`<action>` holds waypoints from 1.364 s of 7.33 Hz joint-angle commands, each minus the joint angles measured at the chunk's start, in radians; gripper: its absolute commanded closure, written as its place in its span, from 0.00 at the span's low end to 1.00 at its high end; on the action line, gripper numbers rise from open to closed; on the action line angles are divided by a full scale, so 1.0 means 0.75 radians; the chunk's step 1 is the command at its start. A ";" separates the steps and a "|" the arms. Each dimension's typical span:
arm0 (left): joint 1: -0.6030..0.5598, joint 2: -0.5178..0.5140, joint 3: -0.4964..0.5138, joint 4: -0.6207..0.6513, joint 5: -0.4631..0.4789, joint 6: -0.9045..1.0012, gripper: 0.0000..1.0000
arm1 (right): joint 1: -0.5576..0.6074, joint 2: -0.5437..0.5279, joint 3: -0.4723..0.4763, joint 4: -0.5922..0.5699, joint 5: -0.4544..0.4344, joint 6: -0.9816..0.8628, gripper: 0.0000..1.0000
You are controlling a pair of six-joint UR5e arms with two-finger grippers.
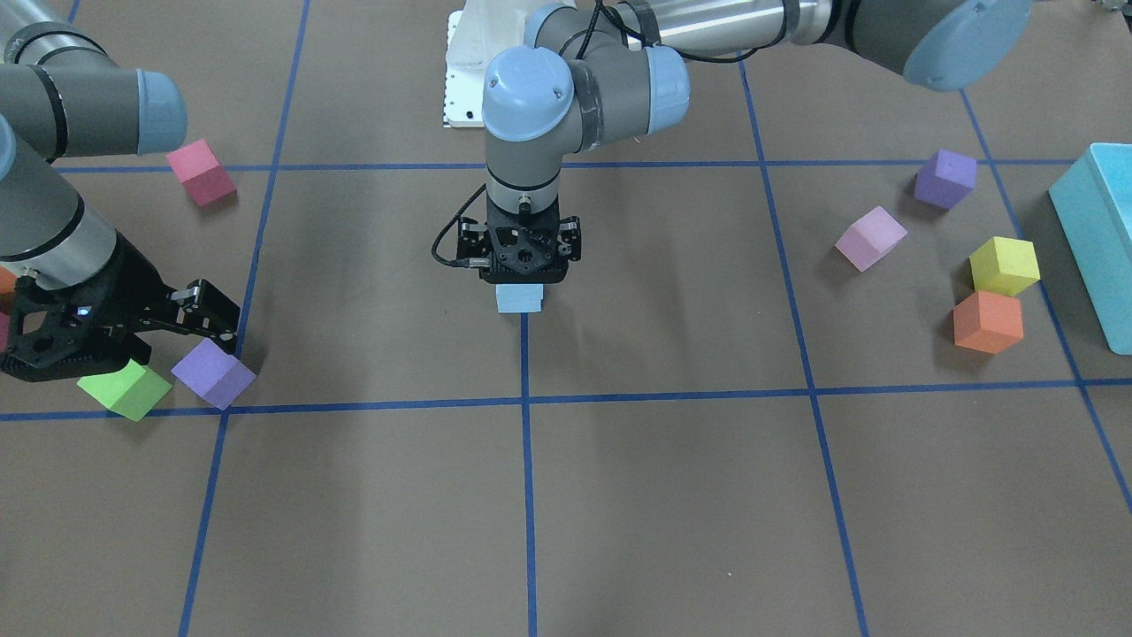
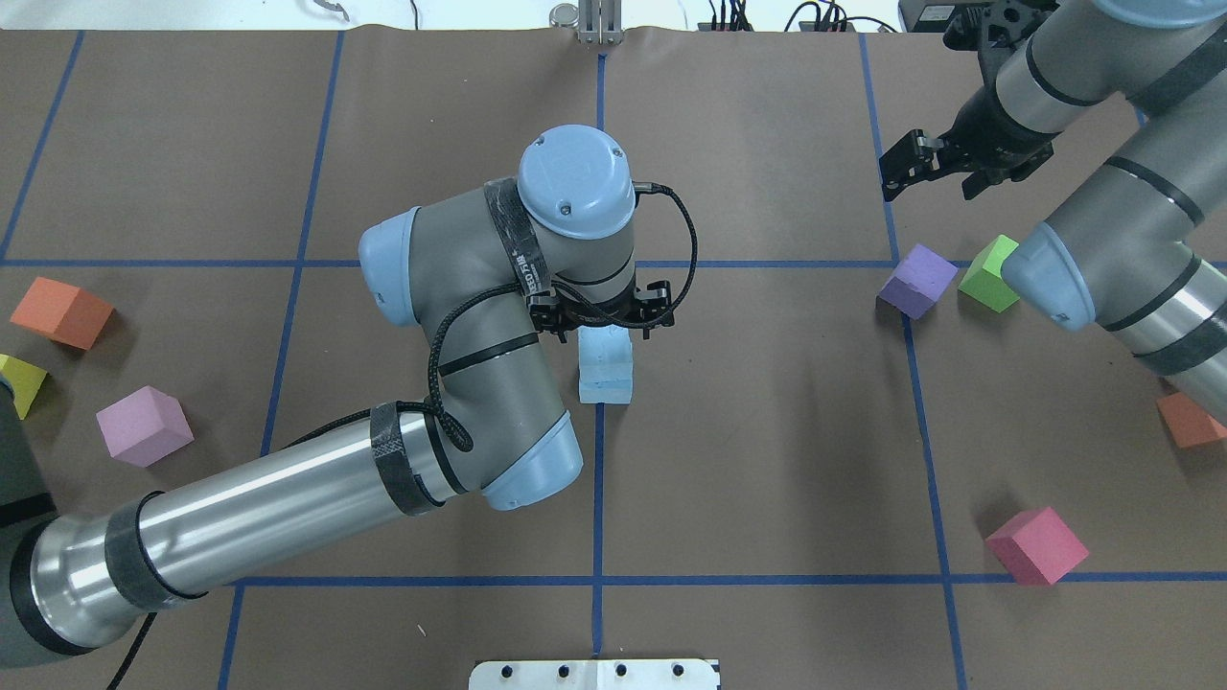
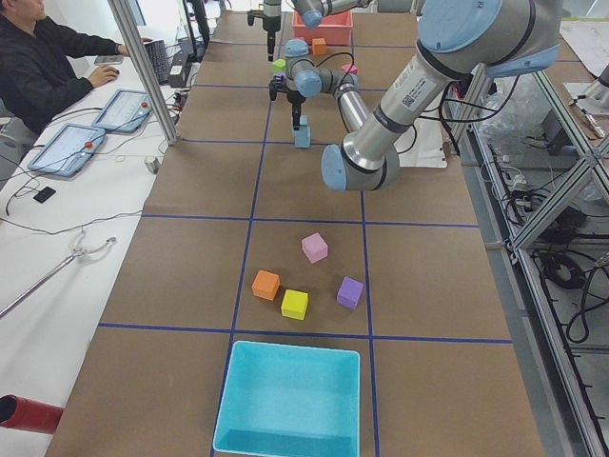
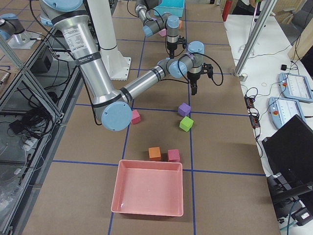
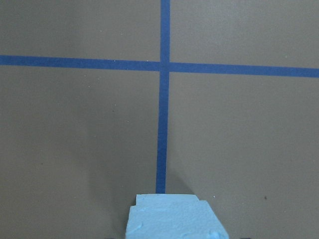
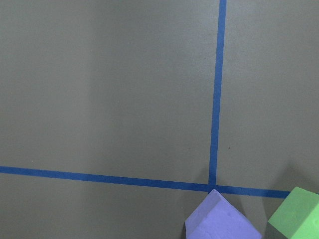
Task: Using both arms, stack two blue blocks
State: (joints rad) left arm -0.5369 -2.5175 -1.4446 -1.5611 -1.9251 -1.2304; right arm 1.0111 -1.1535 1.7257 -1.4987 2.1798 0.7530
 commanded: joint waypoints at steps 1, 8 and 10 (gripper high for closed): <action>-0.008 0.002 -0.057 0.018 -0.002 0.002 0.02 | 0.000 0.002 0.000 0.000 0.000 0.000 0.00; -0.281 0.180 -0.364 0.251 -0.194 0.382 0.02 | 0.059 -0.067 0.006 0.000 0.002 -0.264 0.00; -0.496 0.345 -0.456 0.253 -0.259 0.639 0.02 | 0.140 -0.117 0.002 -0.002 0.022 -0.356 0.00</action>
State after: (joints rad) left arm -0.8028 -2.3348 -1.7442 -1.3766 -2.0771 -0.8706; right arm 1.0776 -1.2233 1.7298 -1.4973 2.1859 0.5305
